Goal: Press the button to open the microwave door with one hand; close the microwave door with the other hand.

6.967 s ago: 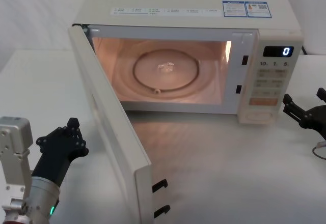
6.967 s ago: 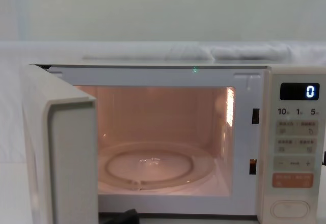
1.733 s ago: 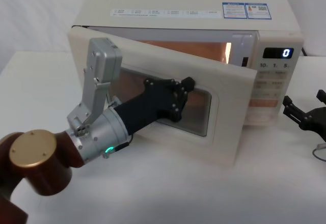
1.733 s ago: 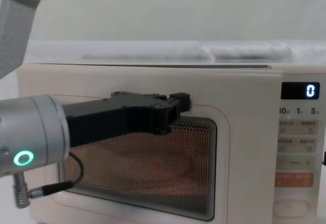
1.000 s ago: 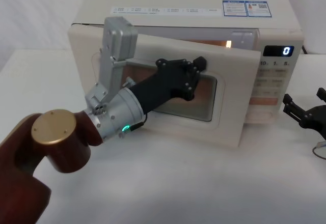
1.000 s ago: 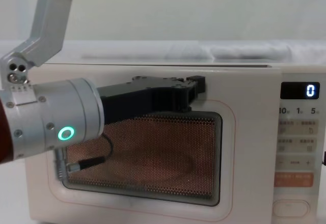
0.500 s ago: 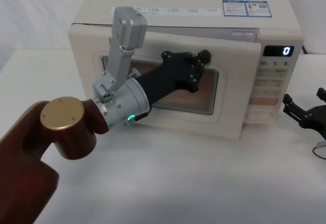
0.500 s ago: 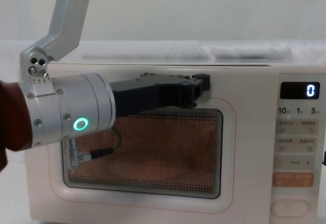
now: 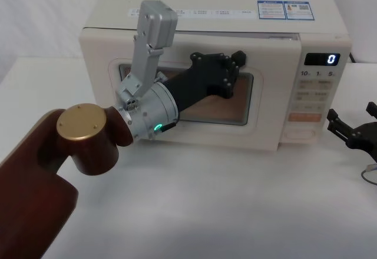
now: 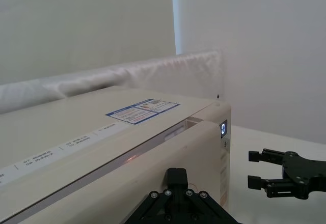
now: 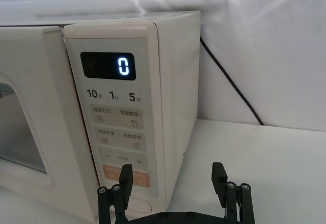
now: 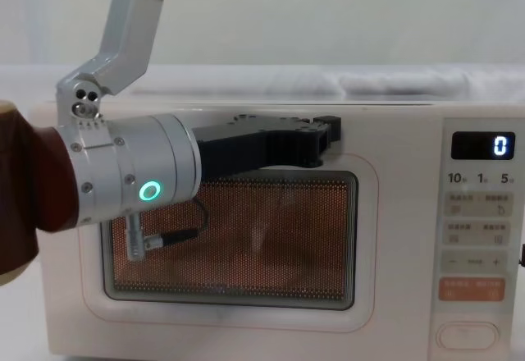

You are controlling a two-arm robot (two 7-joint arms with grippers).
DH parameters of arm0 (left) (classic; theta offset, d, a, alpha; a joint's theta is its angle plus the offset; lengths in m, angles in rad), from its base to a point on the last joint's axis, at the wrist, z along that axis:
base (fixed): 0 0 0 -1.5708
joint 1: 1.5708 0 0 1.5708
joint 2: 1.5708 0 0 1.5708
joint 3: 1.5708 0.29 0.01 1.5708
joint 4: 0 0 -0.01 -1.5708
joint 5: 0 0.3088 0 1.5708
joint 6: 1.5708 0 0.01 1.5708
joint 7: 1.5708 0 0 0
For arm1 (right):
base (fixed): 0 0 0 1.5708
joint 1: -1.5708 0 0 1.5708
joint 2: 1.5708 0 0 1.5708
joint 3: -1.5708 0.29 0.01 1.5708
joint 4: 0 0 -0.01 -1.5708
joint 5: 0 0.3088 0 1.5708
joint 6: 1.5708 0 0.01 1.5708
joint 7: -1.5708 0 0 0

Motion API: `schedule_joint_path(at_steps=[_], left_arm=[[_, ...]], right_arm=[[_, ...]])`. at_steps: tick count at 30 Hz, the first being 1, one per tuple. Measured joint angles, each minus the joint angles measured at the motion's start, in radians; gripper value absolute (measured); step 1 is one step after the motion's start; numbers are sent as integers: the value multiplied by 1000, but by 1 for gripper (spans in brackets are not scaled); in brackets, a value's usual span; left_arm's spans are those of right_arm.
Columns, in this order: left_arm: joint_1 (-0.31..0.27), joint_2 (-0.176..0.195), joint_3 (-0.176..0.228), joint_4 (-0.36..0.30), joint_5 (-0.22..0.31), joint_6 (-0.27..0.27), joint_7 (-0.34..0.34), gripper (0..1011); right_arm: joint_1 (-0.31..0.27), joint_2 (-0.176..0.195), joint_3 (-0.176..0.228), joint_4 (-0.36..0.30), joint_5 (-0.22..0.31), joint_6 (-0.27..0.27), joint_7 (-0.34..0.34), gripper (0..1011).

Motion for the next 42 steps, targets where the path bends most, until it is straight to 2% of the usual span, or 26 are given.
schedule_joint_path(at_steps=[17, 33, 35, 42], left_arm=[[-11, -30, 2, 25, 23, 1, 26, 0], [-5, -48, -24, 31, 55, 11, 63, 0], [-3, -48, -28, 30, 48, 11, 54, 0], [12, -22, -17, -6, -32, -5, -62, 0]], right_arm=[[0, 0, 0, 0, 0, 0, 0, 1002], [0, 0, 0, 0, 0, 0, 0, 1002], [0, 0, 0, 0, 0, 0, 0, 1002], [0, 0, 0, 0, 0, 0, 0, 1002]])
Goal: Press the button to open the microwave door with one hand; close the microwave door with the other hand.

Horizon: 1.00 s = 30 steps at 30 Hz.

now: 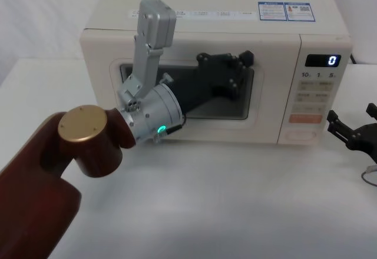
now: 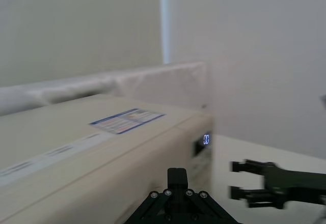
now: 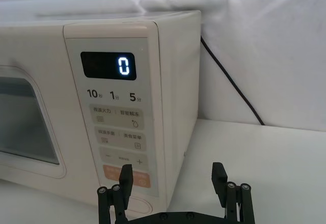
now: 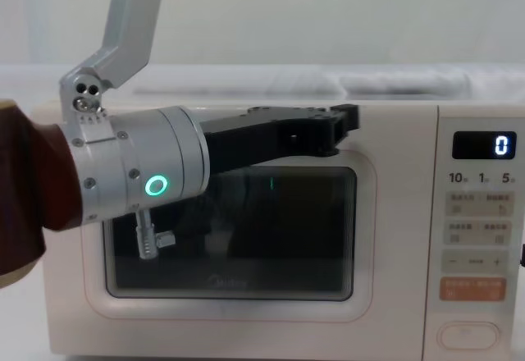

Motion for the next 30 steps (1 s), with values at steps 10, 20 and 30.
schedule_joint_path(at_steps=[10, 20, 30], left_arm=[[62, 62, 14, -89, -57, -7, -31, 0], [269, 171, -46, -260, -70, -26, 89, 0], [486, 211, -165, -373, -45, -65, 234, 0]], right_arm=[[0, 0, 0, 0, 0, 0, 0, 1002], [0, 0, 0, 0, 0, 0, 0, 1002], [0, 0, 0, 0, 0, 0, 0, 1002]])
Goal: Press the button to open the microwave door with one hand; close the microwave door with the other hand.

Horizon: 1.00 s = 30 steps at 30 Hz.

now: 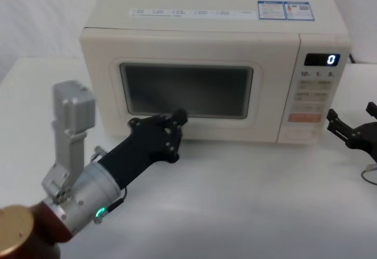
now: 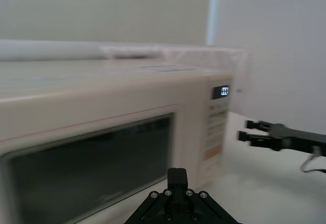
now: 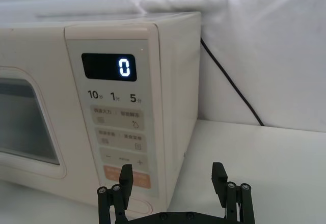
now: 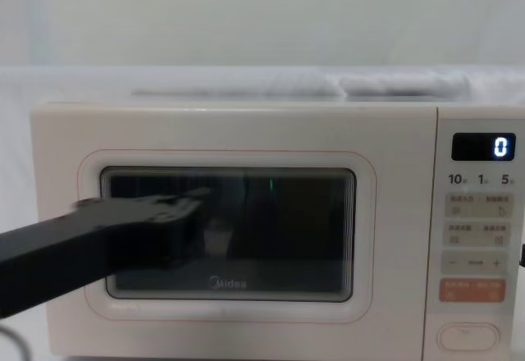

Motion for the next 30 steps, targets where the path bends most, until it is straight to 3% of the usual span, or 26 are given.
schedule_joint_path(at_steps=[3, 8, 16, 21, 30], left_arm=[[40, -5, -26, -15, 15, -11, 38, 0], [127, -41, -88, -42, 103, -25, 191, 0], [198, -92, -159, -51, 218, -56, 346, 0], [237, -121, -202, -51, 265, -78, 412, 0], [298, -149, -281, -40, 262, -106, 433, 0]], right_arm=[[0, 0, 0, 0, 0, 0, 0, 1002], [0, 0, 0, 0, 0, 0, 0, 1002], [0, 0, 0, 0, 0, 0, 0, 1002], [0, 0, 0, 0, 0, 0, 0, 1002], [0, 0, 0, 0, 0, 0, 0, 1002]])
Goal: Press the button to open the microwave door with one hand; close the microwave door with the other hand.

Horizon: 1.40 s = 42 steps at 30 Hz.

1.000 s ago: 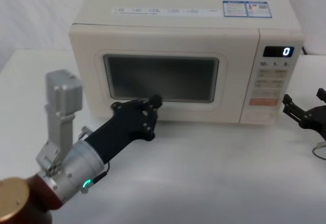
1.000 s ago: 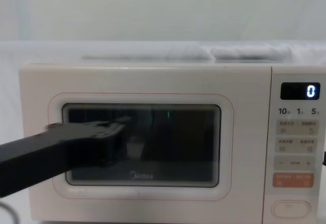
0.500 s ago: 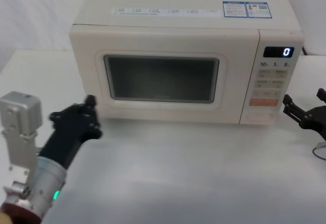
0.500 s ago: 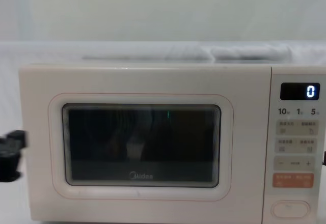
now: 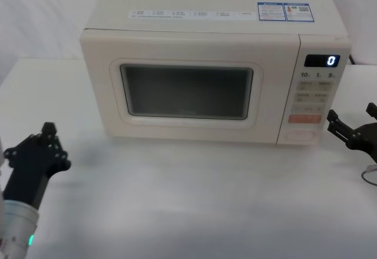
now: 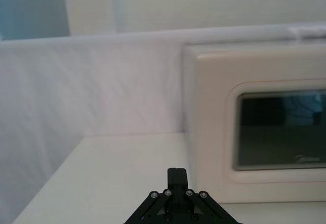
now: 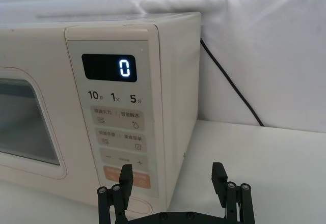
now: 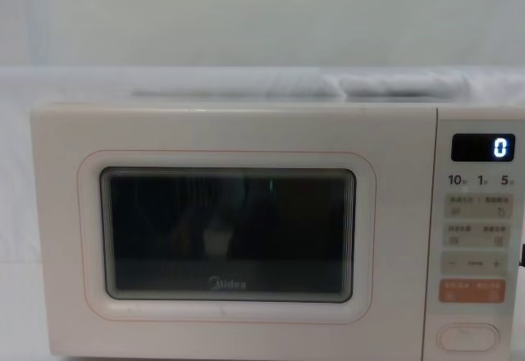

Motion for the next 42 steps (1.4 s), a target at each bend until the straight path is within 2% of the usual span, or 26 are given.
schedule_joint_path(at_steps=[7, 11, 18, 29, 42], left_arm=[[17, -11, -46, 19, -16, 7, -1, 0], [12, -16, -61, 39, -11, 37, -1, 0], [-19, -35, -55, 82, 19, 66, 2, 0], [-76, -85, -44, 139, 6, 47, -43, 0], [-67, -121, -46, 130, 19, 74, -70, 0]], right_arm=[[0, 0, 0, 0, 0, 0, 0, 1002], [0, 0, 0, 0, 0, 0, 0, 1002], [0, 0, 0, 0, 0, 0, 0, 1002], [0, 0, 0, 0, 0, 0, 0, 1002], [0, 0, 0, 0, 0, 0, 0, 1003]])
